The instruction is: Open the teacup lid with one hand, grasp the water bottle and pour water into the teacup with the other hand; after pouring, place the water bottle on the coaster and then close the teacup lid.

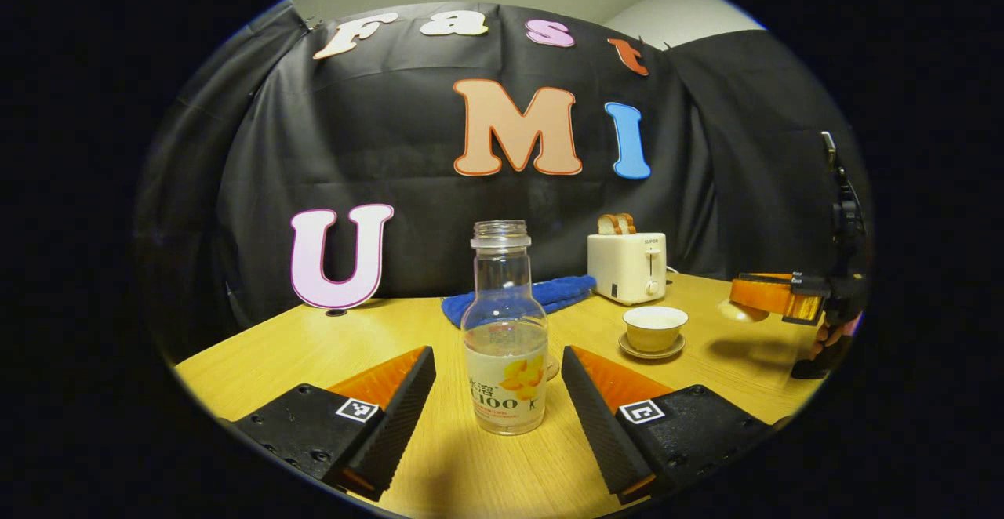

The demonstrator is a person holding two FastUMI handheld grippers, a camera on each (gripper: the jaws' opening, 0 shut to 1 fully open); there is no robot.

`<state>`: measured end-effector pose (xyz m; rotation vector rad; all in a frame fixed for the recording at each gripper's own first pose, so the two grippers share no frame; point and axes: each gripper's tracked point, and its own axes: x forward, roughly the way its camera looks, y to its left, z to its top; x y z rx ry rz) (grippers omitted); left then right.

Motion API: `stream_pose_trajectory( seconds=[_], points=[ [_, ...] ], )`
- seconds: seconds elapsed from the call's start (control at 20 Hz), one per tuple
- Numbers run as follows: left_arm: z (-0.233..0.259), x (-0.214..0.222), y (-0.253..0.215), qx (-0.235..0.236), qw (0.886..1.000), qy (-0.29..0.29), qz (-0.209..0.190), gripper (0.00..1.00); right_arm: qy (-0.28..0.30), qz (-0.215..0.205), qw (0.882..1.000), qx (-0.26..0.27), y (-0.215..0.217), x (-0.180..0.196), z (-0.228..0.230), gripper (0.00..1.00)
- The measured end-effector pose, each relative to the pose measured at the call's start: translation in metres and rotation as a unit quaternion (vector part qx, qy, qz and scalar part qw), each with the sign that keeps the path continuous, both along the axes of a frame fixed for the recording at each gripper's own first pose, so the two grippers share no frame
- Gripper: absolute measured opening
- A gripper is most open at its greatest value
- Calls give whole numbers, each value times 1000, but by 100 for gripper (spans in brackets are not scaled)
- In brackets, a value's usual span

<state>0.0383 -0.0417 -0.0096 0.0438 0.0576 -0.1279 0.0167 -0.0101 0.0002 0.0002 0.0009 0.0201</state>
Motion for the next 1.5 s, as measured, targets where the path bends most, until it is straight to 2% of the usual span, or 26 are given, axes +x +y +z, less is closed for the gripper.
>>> stream_pose_trajectory(
  seconds=[0.05,0.1,0.25,0.7,0.8,0.85,1.1,1.2,1.3,1.5],
  points=[
    [-4,2,0,6,1000,9,1,92,0,0,1000,0,-1,-3,1,30],
    [-6,4,-1,10,1000,17,2,95,0,2,1000,0,-1,-5,0,30],
    [-10,12,-3,15,999,29,2,93,0,5,1000,0,-2,-5,0,30],
    [-21,37,-4,3,998,63,2,92,0,13,1000,0,1,-5,-1,30],
    [-24,44,-5,6,998,66,3,85,0,12,1000,0,1,-5,-1,31],
    [-24,41,-5,8,998,68,3,74,0,10,1000,0,0,-5,-1,31],
    [-26,41,-5,16,997,73,9,70,0,5,1000,0,-3,-8,-1,31],
    [-23,43,-3,36,997,70,26,69,-1,2,1000,0,-5,-9,-1,30],
    [-25,45,-1,78,993,77,42,68,0,3,1000,0,-6,-11,-1,30],
    [-24,46,-11,165,980,104,46,68,1,-6,1000,0,-19,-13,0,30]
  ],
)
